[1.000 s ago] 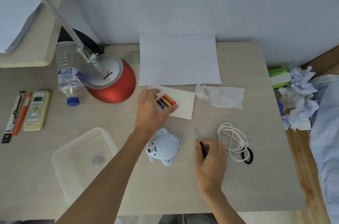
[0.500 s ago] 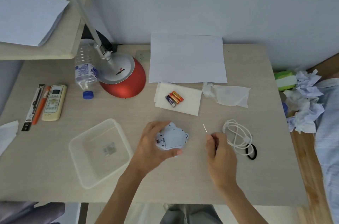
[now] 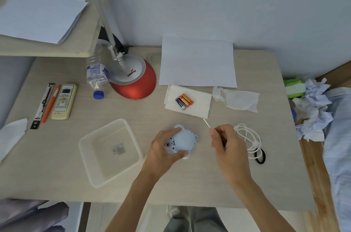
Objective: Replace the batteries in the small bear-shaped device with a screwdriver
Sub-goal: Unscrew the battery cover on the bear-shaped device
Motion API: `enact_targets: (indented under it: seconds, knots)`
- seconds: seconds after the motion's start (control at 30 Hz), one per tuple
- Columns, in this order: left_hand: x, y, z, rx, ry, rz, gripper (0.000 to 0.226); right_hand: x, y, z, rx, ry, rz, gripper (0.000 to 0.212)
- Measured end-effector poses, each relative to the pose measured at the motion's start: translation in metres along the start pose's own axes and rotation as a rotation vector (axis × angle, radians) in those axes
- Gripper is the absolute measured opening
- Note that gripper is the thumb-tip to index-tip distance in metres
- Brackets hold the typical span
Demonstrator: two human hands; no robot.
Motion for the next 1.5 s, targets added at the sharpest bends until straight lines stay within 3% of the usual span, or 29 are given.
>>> enact_targets:
  seconds: [0.1,0.3,0.43,0.5,0.63,0.73,0.83,0.97,1.23,1.4,1.5]
  knots:
    - [0.002,0.000,-0.002,0.008,0.009,-0.021,0.071,0.001,-0.005,-0.002,-0.019,0.022,-0.005,0.019]
    - [0.026,-0.023,-0.011,0.113,0.028,-0.168,0.033,0.005,-0.014,-0.007,-0.058,0.061,-0.024,0.018]
    - [0.037,-0.035,-0.017,0.120,0.204,-0.198,0.041,0.007,-0.016,-0.008,-0.072,0.076,-0.033,0.018]
    - [0.030,-0.029,-0.021,0.089,0.220,-0.108,0.061,0.010,-0.016,-0.009,-0.078,0.078,-0.035,0.019]
    - [-0.002,-0.010,-0.032,-0.046,0.172,0.267,0.115,0.014,-0.019,-0.011,-0.083,0.074,-0.043,0.015]
    - [-0.020,-0.003,-0.032,-0.055,0.217,0.497,0.121,0.017,-0.022,-0.016,-0.081,0.067,-0.044,0.015]
    - [-0.027,0.002,-0.022,-0.055,0.232,0.569,0.110,0.018,-0.028,-0.023,-0.094,0.063,-0.036,0.016]
    - [-0.022,0.005,-0.015,-0.074,0.221,0.535,0.098,0.020,-0.032,-0.028,-0.099,0.060,-0.044,0.015]
    - [-0.006,-0.013,-0.006,-0.043,0.232,0.252,0.078,0.023,-0.035,-0.031,-0.106,0.020,-0.013,0.017]
    - [-0.014,-0.021,-0.009,-0.043,0.289,0.243,0.084,0.022,-0.035,-0.025,-0.060,-0.045,0.049,0.010]
    - [-0.017,-0.021,-0.004,-0.028,0.214,0.212,0.076,0.018,-0.033,-0.016,-0.010,-0.056,0.102,0.008]
Point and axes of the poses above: each hand's wrist, its own y-axis towards the middle knuckle, its own x-axis out of the back of the hand, z = x × y, the point moved 10 cm from there along y, towards the middle knuckle, and after that the axes turned 2 degrees about -x, right-handed, at the moved point
